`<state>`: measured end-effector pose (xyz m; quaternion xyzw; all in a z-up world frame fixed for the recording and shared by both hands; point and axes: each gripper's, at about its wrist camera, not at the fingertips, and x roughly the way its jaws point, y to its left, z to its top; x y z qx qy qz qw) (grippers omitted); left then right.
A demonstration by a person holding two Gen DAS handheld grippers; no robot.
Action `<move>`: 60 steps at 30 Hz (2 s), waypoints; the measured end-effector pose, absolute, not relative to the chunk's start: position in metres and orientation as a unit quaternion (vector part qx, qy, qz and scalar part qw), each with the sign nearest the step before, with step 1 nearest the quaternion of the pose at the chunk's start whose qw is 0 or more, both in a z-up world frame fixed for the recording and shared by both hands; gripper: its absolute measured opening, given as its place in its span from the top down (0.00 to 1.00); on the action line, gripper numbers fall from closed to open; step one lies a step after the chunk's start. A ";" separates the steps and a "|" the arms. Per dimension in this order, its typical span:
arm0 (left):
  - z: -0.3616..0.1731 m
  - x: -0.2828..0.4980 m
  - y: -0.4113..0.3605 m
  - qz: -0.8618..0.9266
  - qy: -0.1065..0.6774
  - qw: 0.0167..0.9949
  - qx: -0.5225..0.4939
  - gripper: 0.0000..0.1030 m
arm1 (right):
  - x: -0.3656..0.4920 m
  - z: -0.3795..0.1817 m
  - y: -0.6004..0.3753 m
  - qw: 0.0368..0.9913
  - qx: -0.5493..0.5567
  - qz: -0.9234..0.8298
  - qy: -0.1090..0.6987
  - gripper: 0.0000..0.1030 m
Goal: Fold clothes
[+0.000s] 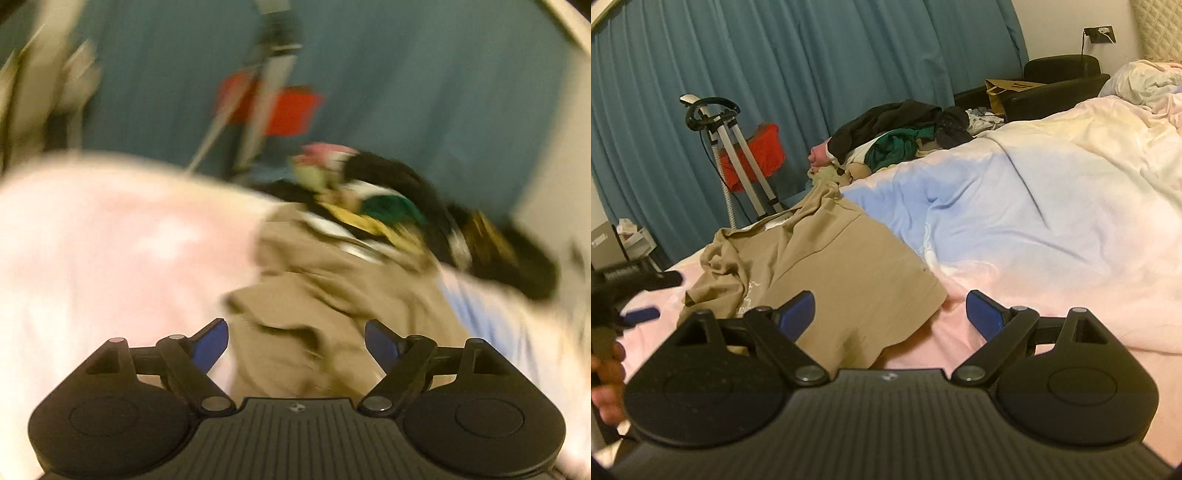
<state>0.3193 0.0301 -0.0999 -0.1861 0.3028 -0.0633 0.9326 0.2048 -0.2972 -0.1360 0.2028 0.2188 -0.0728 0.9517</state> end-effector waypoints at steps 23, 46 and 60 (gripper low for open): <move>-0.025 0.459 0.190 0.101 0.303 0.929 -0.190 0.95 | 0.214 -0.154 -0.291 0.955 0.198 -0.069 0.207 0.13; -0.064 0.294 0.136 0.019 0.309 0.946 -0.093 0.24 | 0.218 -0.151 -0.281 0.964 0.156 -0.065 0.206 0.13; -0.047 0.097 -0.004 -0.100 0.299 0.948 -0.047 0.12 | 0.172 -0.140 -0.332 0.915 0.339 0.007 0.221 0.30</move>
